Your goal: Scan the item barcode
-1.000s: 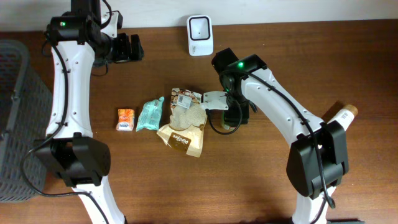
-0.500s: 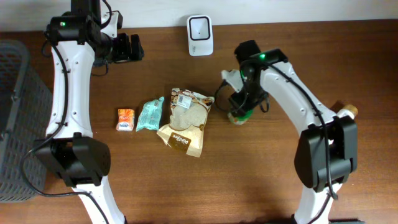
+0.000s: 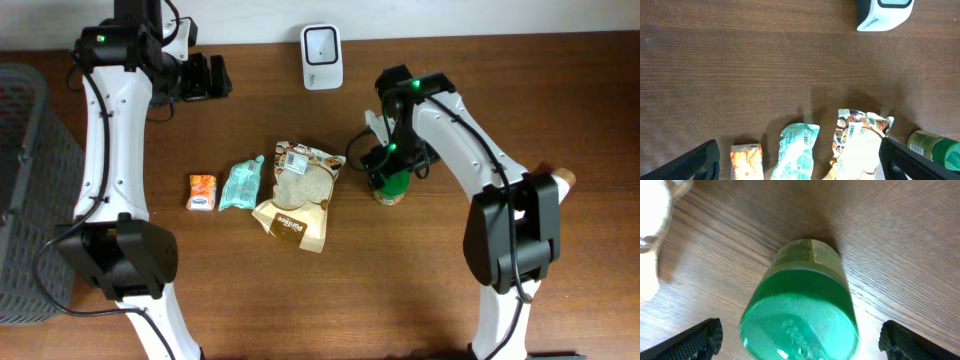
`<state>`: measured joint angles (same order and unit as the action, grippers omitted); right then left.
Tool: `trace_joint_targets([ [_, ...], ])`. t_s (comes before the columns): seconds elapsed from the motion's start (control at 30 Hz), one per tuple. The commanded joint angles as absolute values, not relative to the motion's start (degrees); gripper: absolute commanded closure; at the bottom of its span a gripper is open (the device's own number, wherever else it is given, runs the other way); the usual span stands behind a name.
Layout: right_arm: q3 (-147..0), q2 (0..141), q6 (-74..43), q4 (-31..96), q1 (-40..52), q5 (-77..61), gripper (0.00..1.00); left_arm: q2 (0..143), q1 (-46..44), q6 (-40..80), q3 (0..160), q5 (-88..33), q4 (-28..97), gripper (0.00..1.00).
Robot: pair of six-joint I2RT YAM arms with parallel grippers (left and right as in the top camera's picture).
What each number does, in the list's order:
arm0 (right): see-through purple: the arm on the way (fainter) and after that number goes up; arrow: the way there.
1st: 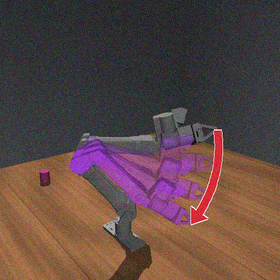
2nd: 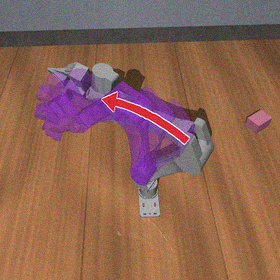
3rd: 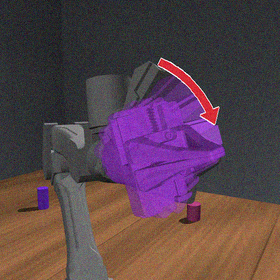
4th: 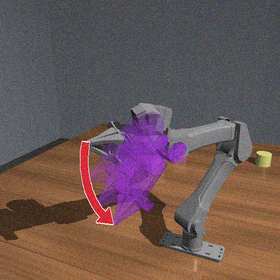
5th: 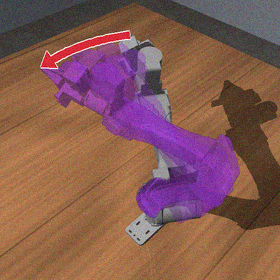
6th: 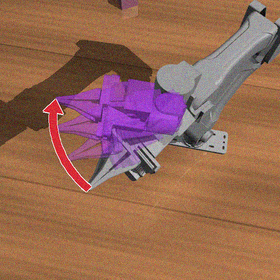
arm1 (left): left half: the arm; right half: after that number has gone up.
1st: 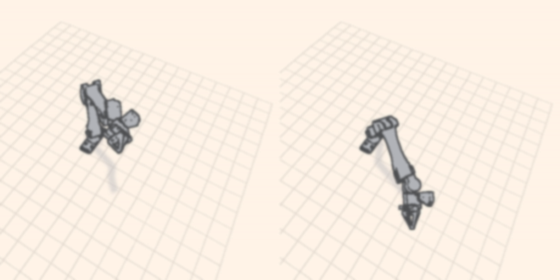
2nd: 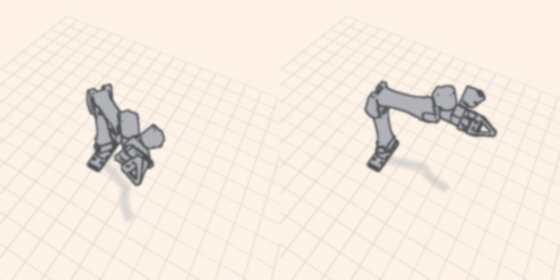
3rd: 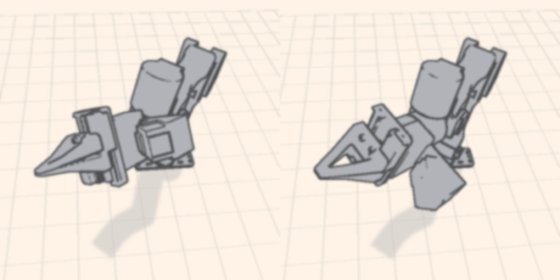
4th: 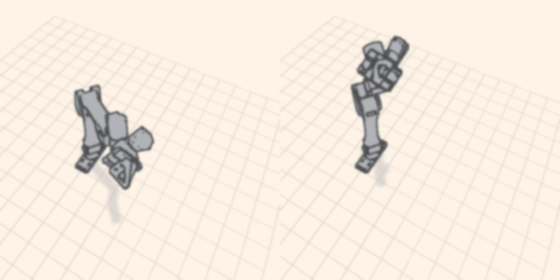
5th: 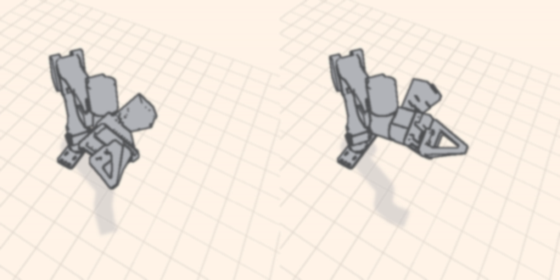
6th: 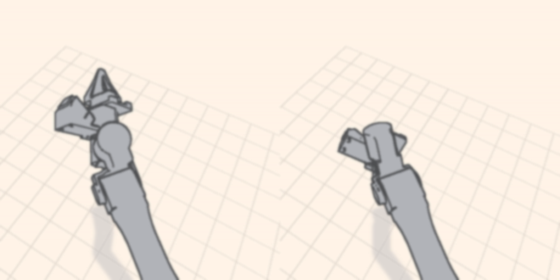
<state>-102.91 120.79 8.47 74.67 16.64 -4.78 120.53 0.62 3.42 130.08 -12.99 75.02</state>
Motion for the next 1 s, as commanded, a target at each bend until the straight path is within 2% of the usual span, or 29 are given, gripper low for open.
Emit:
trace_joint_targets([
  [0.0, -110.41, 118.85, 3.90, 79.70, 16.86, -9.39, 0.02, 119.02, 0.56, 2.94, 130.76, -12.60, 74.96, 0.01],
  [0.07, -110.98, 118.87, 4.01, 80.31, 16.86, -17.45, 0.02, 119.02, 0.56, 2.94, 130.76, -12.60, 74.96, 0.01],
  [0.17, -110.65, 119.24, 3.92, 79.59, 16.53, -16.71, 0.02, 119.02, 0.56, 2.94, 130.76, -12.60, 74.96, 0.01],
  [0.3, -109.65, 119.42, -10.39, 78.85, 16.49, -1.74, 0.01, 119.02, 0.56, 2.94, 130.76, -12.60, 74.96, 0.01],
  [0.47, -108.03, 119.44, -15.59, 76.82, 18.02, -0.93, 0.09, 119.02, 0.56, 2.94, 130.76, -12.60, 74.96, 0.01],
  [0.67, -101.03, 119.44, -17.02, 70.15, 18.74, -0.78, 0.11, 119.02, 0.56, 2.94, 130.76, -12.60, 74.96, 0.01],
  [0.97, -96.95, 119.44, -16.36, 69.14, 18.74, -0.73, 0.13, 119.02, 0.56, 2.94, 130.76, -12.60, 74.96, 0.01],
])
